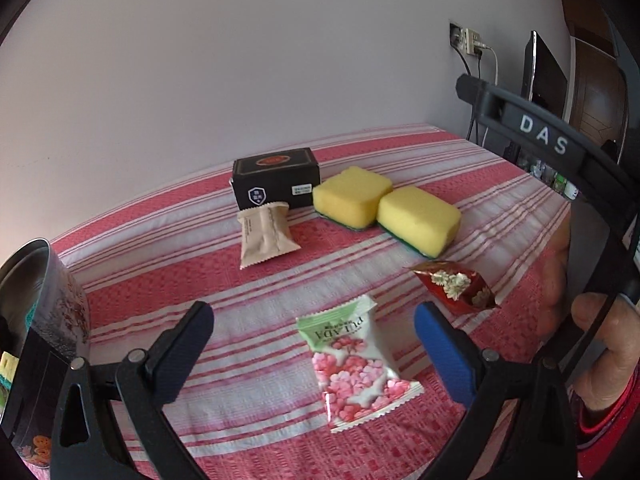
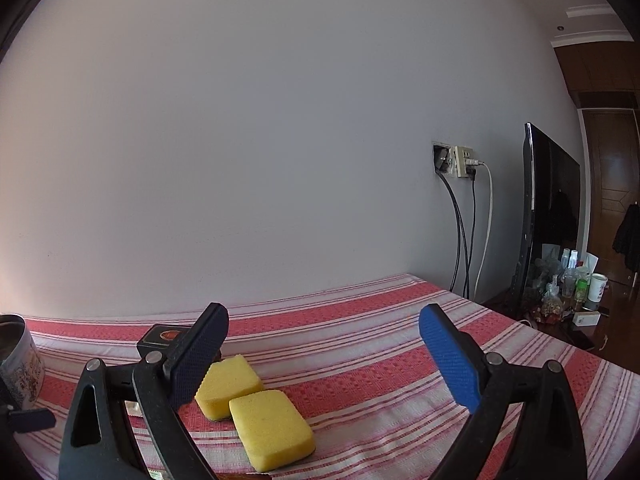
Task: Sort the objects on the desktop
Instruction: 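Grasp the PULADA candy pack with the left tool while the right tool grasps the brown snack bag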
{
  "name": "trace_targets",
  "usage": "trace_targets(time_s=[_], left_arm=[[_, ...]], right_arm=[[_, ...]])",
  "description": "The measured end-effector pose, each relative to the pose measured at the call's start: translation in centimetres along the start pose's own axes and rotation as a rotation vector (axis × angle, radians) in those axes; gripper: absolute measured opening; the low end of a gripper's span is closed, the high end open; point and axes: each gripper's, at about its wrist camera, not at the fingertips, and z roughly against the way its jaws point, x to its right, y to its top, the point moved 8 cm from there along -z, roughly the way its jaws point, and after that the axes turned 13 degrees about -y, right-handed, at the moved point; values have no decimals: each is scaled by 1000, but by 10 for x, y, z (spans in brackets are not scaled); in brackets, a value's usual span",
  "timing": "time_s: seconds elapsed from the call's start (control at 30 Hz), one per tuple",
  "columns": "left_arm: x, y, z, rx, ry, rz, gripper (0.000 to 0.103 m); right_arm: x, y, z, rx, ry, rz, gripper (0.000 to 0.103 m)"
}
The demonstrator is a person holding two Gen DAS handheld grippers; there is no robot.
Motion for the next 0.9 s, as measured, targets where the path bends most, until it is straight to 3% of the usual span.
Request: trace_targets(time_s=[0.13,0.37,0.5,0.57,0.6,0.8,0.9], left_arm=[[8,-4,-15,-68,-25,23,100],[9,-17,-33,-175,-88,98,81],[11,-19,-31,-179,-79,89,80],[13,-18,-30,-174,-77,76,67],[13,-17,-29,-171,-83,64,51],[13,-15,-29,-172,-111,50,48],[9,-12,-25,-144,-191,91,48]], right_arm=[[10,3,-1,-5,1,-49,98],[29,5,-6,-20,-23,-118,98],[34,2,-13,-50,-18,-144,98],[34,1,-12,-53,-17,-144,98],[34,1,-12,-52,-18,-143,98],[31,-2,-13,-60,-20,-132,98],[32,-5,-16,-74,-25,-131,98]])
